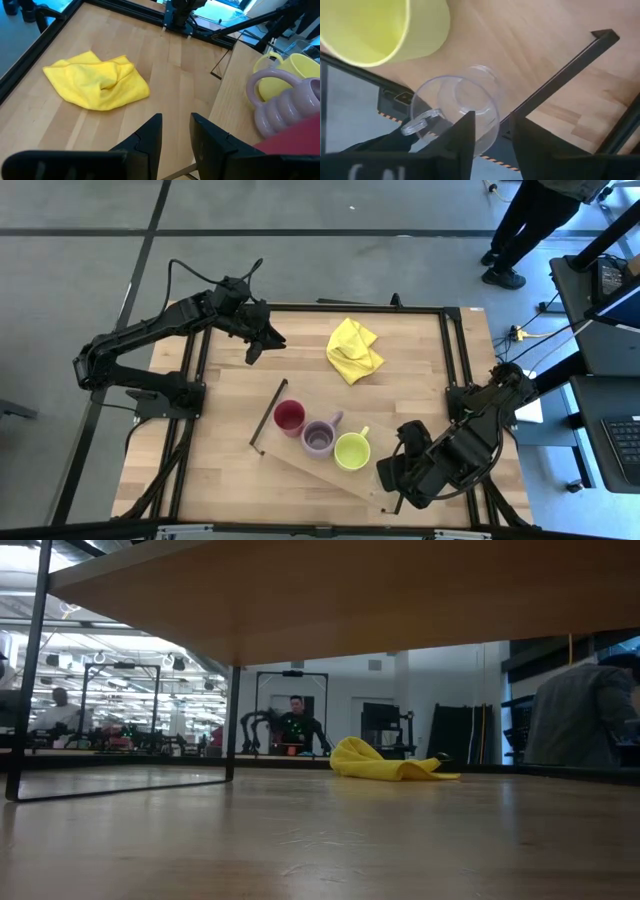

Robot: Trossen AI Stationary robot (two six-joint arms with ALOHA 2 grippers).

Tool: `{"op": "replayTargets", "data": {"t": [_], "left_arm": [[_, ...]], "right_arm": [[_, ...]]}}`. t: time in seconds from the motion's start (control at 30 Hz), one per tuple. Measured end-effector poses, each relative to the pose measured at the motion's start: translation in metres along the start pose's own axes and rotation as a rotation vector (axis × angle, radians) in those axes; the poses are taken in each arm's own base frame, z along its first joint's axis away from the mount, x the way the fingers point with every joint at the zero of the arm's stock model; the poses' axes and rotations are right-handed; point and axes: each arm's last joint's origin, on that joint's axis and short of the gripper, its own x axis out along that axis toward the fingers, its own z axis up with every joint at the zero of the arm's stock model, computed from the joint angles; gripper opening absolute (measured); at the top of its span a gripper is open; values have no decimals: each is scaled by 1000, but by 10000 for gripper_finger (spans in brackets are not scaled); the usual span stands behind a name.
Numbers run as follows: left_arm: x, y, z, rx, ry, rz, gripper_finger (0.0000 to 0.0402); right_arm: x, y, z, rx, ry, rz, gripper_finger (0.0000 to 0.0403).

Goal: Stack small to large cups/mugs on shelf
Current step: Put the transparent mug on the shelf

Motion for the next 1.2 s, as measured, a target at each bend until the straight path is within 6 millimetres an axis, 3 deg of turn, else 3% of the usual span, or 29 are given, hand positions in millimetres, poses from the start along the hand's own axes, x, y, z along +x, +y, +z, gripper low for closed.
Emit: {"op": "replayTargets", "data": {"t": [0.23,0.67,1.03,1.2], "left_arm": [[0,0,0,-1,1,0,94],[0,0,0,2,-3,0,94],[0,0,1,4,-5,1,94],[0,0,1,11,-5,1,94]], "right_arm": [[14,-2,-2,-5,0,-47,102],[14,-3,-1,-2,-6,-61,53],[14,-3,-1,3,8,-68,55],[14,-3,-2,40,9,-68,20]]}}
